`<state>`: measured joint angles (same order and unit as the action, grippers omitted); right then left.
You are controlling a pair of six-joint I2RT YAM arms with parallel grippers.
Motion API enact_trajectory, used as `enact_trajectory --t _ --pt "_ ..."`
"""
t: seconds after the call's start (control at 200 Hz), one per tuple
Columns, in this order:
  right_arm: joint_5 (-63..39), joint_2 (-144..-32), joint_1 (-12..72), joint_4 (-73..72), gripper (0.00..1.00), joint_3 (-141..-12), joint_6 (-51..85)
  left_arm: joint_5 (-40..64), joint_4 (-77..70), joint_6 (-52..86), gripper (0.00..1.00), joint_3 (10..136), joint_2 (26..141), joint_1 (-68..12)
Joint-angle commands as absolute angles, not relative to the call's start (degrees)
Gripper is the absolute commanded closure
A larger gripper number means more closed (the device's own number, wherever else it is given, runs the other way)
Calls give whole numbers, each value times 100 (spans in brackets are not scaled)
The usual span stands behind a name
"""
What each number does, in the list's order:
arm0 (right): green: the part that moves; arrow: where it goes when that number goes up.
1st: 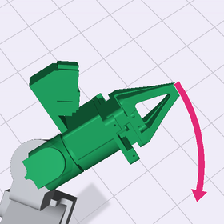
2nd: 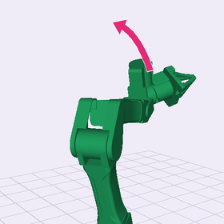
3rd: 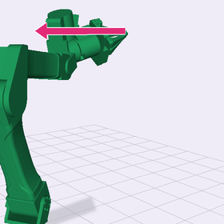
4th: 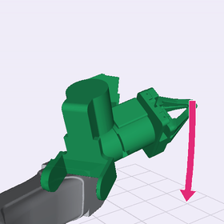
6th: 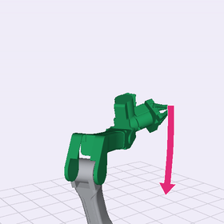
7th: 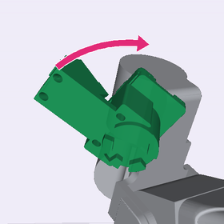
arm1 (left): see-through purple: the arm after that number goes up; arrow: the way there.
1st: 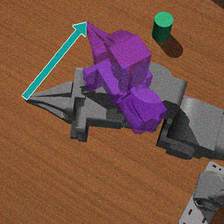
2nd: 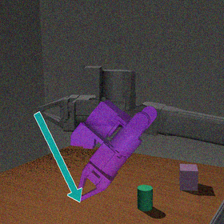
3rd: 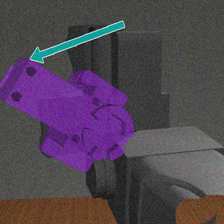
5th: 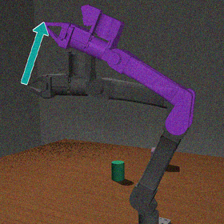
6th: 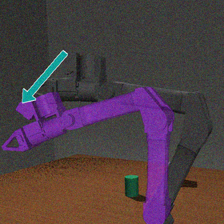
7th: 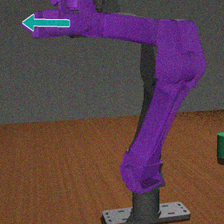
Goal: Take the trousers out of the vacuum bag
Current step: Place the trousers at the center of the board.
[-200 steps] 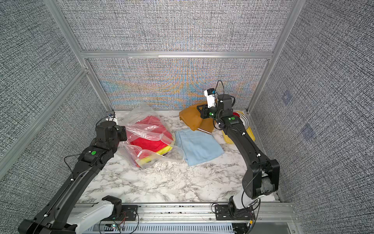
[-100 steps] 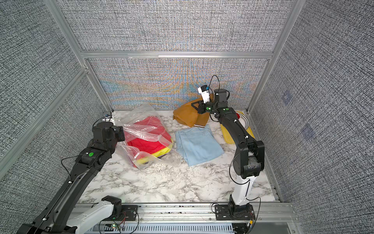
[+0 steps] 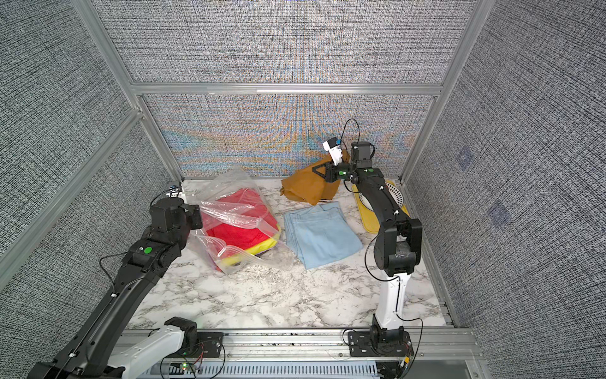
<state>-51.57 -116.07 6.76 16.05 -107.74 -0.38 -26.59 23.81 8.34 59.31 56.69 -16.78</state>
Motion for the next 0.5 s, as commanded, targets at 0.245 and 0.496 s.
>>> enact_trajectory --t 0.245,0.496 --pt "-5549 -10806 629 1227 100 -9255 -192 -2744 2074 843 100 5943 5666 -1652" --pt "-5239 -10538 625 1474 100 -8918 14 -2710 2065 860 100 5923 5715 -1652"
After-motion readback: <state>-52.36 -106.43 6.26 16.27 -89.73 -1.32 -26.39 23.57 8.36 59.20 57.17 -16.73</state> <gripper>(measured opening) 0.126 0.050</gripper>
